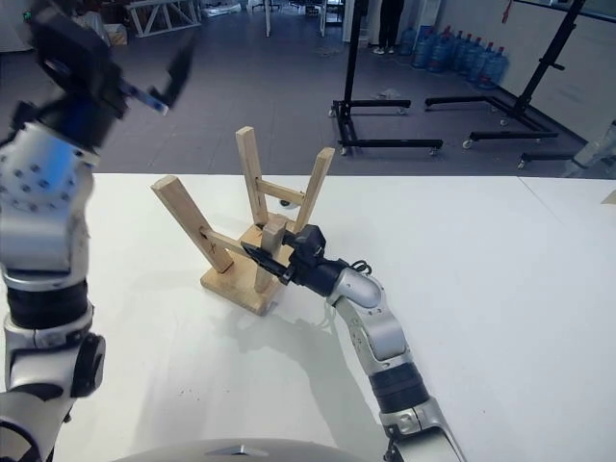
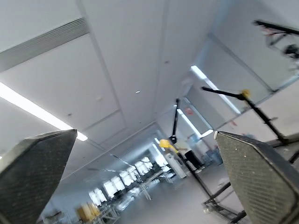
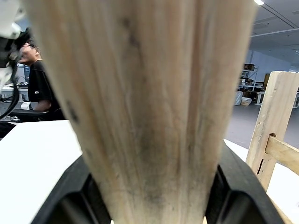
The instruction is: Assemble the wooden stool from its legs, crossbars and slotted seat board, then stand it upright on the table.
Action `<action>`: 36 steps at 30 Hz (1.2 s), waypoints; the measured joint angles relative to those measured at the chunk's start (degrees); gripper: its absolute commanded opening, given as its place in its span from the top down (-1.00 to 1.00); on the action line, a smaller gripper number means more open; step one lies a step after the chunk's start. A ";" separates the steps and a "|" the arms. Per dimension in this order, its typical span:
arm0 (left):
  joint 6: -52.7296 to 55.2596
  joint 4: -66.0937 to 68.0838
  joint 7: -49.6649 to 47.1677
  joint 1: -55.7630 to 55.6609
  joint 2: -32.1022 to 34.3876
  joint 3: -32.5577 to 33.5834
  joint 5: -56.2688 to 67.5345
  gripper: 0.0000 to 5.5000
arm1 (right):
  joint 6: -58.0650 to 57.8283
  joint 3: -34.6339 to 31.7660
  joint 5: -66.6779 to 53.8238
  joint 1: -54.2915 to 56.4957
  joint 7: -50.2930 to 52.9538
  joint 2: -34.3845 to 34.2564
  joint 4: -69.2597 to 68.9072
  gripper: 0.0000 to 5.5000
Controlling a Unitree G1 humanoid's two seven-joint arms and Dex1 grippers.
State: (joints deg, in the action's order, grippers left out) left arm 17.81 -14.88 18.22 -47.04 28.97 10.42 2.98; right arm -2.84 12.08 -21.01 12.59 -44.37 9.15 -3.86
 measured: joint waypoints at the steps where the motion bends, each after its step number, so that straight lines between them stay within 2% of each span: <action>1: 0.82 2.77 0.34 -1.29 1.65 2.16 1.02 -0.96 | -0.67 -0.30 -0.61 -0.24 -0.65 0.55 -0.67 0.25; 2: 1.14 9.49 1.77 -2.09 5.71 6.10 2.23 -0.96 | -1.67 -1.15 -2.31 -0.94 -2.14 2.13 -1.85 0.25; 4: -0.83 17.81 3.77 1.48 9.27 9.58 2.89 -0.96 | -3.30 -2.15 -3.80 -1.63 -3.20 3.88 -3.44 0.25; 6: -3.49 23.05 4.58 7.79 9.82 10.40 2.77 -0.96 | -4.26 -2.84 -4.83 -1.92 -4.09 4.78 -4.08 0.25; 9: -8.69 26.44 6.53 17.99 6.92 8.61 2.82 -0.96 | -5.56 -3.34 -5.94 -1.94 -4.94 5.79 -4.78 0.25; 13: -11.74 24.33 8.12 26.54 0.21 0.41 2.11 -0.96 | -6.46 -3.38 -6.25 -2.01 -5.80 5.94 -5.32 0.25; 21: -15.95 23.60 7.85 26.74 -4.00 -6.78 -0.45 -0.96 | -6.38 -2.01 -6.39 -1.92 -8.14 6.49 -5.41 0.25; 27: -12.29 16.78 4.20 30.32 -3.61 -7.05 -2.54 -0.96 | -5.74 0.52 -4.64 -0.05 -6.69 4.67 -4.10 0.25; 36: -7.93 12.26 1.48 33.00 -3.30 -6.59 -3.83 -0.96 | -7.01 0.93 -4.09 1.63 -5.03 3.00 -1.69 0.25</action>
State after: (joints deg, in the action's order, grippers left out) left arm 9.88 -2.62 19.71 -14.04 25.67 3.82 -0.85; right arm -9.85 13.01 -25.10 14.22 -49.41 12.15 -5.55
